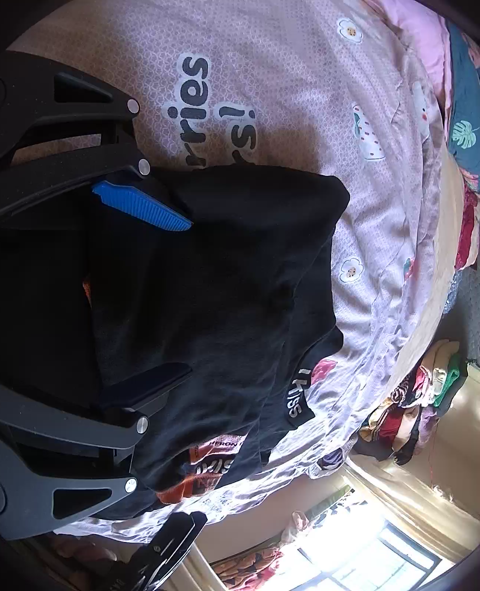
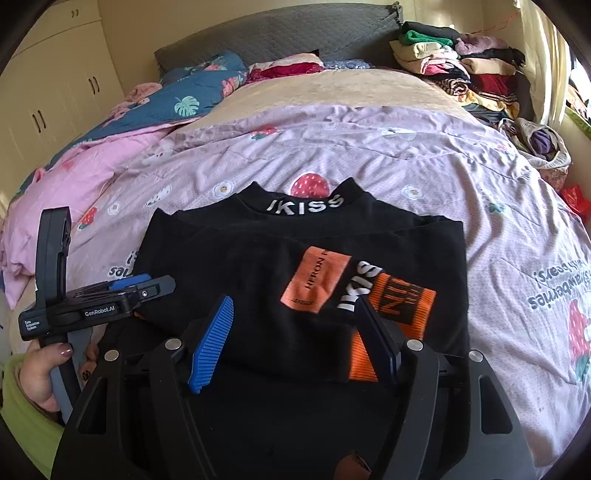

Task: Fold small clothes
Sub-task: 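Lay the cuff flat on the shirt with the right gripper and open it, then withdraw both open grippers and move them toward the black shirt hem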

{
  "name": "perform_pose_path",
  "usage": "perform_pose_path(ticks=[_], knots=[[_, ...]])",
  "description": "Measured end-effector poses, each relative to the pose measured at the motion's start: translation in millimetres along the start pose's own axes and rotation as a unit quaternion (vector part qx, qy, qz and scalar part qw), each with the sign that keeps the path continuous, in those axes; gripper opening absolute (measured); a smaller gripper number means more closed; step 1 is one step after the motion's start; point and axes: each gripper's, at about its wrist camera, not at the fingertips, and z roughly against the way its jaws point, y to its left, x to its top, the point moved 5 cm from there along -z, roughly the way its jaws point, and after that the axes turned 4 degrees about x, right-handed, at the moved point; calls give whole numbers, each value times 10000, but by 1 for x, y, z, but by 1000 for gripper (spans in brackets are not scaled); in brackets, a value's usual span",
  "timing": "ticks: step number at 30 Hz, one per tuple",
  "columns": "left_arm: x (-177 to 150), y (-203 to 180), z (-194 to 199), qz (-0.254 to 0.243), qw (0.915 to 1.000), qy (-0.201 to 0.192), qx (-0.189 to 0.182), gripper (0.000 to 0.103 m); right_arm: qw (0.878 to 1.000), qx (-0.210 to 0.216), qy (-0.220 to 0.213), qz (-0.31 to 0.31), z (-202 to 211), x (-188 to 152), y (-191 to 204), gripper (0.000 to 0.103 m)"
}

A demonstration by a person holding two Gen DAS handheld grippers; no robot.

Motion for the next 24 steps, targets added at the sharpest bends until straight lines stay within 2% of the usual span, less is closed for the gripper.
perform_pose_path(ticks=[3,7,9,10,13,18,24], knots=[[-1,1,1,29,10000,-10,-29,66,9998,-19,176,28,-11,-3,3,72],[0,1,1,41,10000,-14,-23,66,9992,-51,394,60,-24,-10,2,72],[0,1,2,47,10000,-15,-29,66,9981,-160,595,-25,-34,-17,-4,75],[0,1,2,47,10000,-11,-34,66,9970,-246,729,-105,-40,-22,-8,80],[-1,0,2,65,10000,-15,-53,66,9937,-425,985,-309,-53,-34,-21,82],[-1,-1,3,42,10000,-9,-24,66,9942,-494,902,-317,-49,-35,-19,83],[-1,0,6,79,9999,-35,-64,66,9970,-283,514,-513,-19,-33,-17,93]])
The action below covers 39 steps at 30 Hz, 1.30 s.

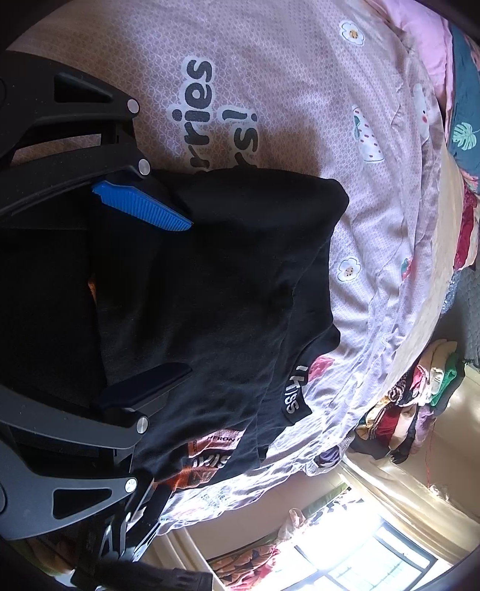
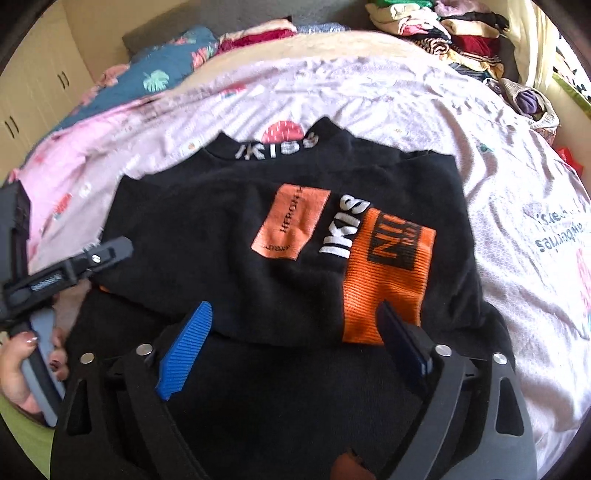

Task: Fold small clothes
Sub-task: 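Withdraw both open grippers and move them toward the black shirt hem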

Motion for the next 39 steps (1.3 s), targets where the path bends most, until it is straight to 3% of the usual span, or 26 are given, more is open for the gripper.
perform_pose_path(ticks=[5,19,26,30,39], knots=[[-1,-1,5,21,10000,-17,-6,66,9993,199,-226,-234,20,-2,-7,98],[-1,-5,27,37,9999,-125,-90,68,9978,158,-464,-450,48,-8,-8,99],[2,-12,42,-23,9996,-261,-80,78,9972,140,-610,-422,60,-5,-5,99],[4,-12,49,40,9995,-289,-71,93,9963,217,-729,-400,69,-4,-3,99],[4,-16,63,-6,9994,-342,43,94,9943,236,-930,-474,86,-3,-2,99]])
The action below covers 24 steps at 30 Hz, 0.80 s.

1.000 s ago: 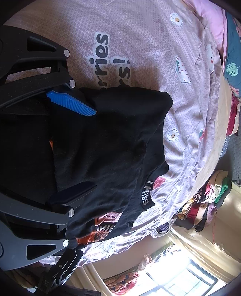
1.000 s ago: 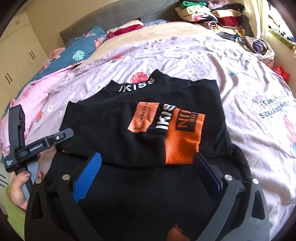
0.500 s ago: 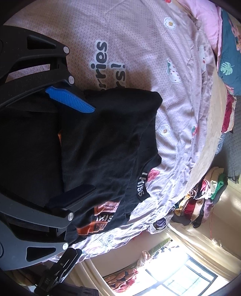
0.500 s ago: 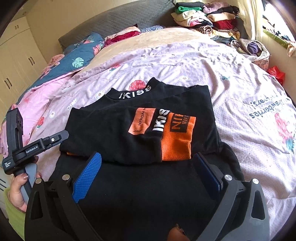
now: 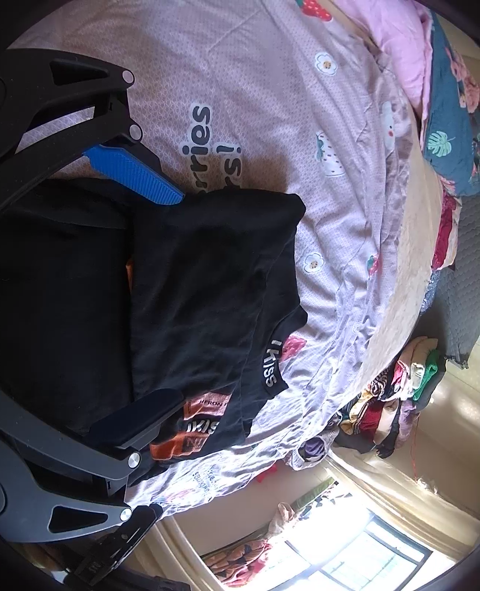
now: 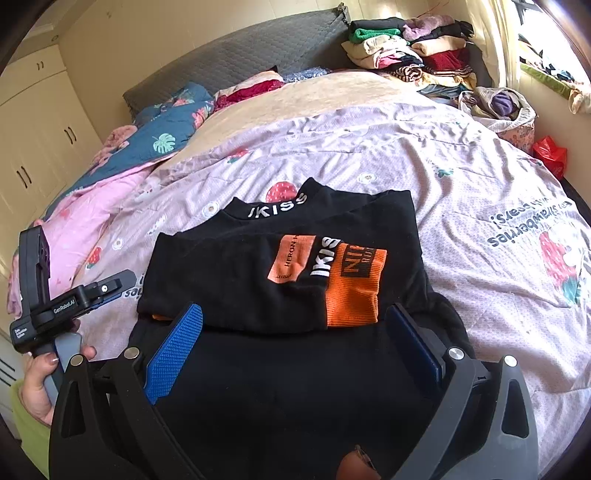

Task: Fold small clothes
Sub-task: 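Withdraw both open grippers and move them toward the black shirt hem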

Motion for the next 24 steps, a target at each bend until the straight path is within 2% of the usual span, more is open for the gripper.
perform_pose_path(ticks=[12,24], knots=[[-2,-3,24,-88,9997,-179,101,94,9999,-23,-143,-75,23,-5,-3,99],[-18,-1,46,-222,9992,-252,233,94,9996,-96,-207,-165,49,-19,-17,99]])
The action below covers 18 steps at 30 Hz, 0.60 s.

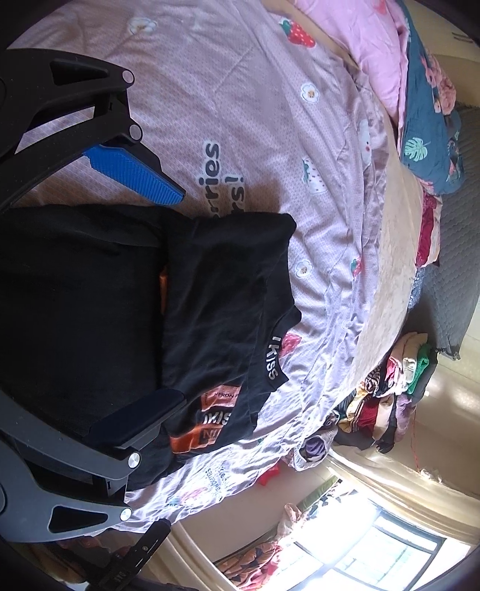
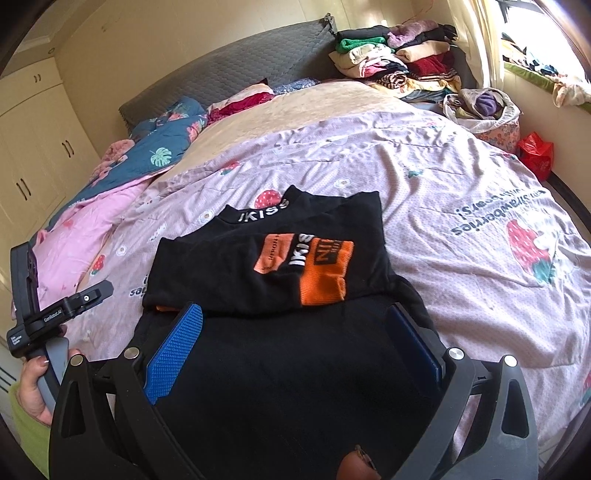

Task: Fold small clothes
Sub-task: 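Withdraw both open grippers and move them toward the black shirt hem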

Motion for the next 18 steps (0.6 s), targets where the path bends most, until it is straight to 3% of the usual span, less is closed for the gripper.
perform_pose_path(ticks=[18], knots=[[-39,16,17,-8,9996,209,178,94,9999,-147,50,26,29,-30,-18,99]])
